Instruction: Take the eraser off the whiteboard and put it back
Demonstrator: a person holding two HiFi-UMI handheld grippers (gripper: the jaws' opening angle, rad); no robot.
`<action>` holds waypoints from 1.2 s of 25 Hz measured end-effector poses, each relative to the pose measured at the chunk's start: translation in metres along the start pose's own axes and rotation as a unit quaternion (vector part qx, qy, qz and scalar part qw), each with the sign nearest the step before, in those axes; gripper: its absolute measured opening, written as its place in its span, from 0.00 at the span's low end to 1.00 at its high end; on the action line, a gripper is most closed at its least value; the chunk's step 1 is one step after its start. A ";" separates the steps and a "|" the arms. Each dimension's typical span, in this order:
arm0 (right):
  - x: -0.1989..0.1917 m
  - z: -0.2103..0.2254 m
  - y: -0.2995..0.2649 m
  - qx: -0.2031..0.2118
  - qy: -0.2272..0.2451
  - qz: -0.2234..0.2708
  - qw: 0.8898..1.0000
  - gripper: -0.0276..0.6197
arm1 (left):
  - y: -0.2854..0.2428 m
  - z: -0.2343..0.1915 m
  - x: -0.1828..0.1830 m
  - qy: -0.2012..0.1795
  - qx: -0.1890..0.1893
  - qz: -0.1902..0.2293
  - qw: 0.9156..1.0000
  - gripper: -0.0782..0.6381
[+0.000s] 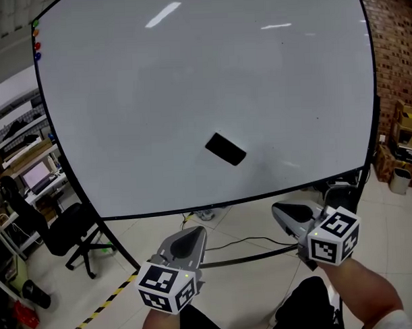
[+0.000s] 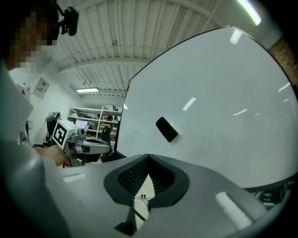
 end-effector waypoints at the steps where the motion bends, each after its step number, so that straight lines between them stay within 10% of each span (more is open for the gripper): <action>1: 0.001 0.000 0.002 -0.001 -0.003 0.001 1.000 0.05 | 0.003 0.001 0.000 0.000 0.002 0.001 1.000 0.13; 30: 0.007 -0.032 0.074 -0.008 -0.009 0.014 1.000 0.05 | 0.043 0.039 0.007 -0.024 0.002 -0.002 1.000 0.13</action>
Point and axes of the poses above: the fingertips, and each gripper's own axes: y backward along the fingers, z to its right, x out of its top, the point moved 5 cm from there along y, backward along the fingers, and after that the axes turned 15 degrees about y, right-handed, at the moved point
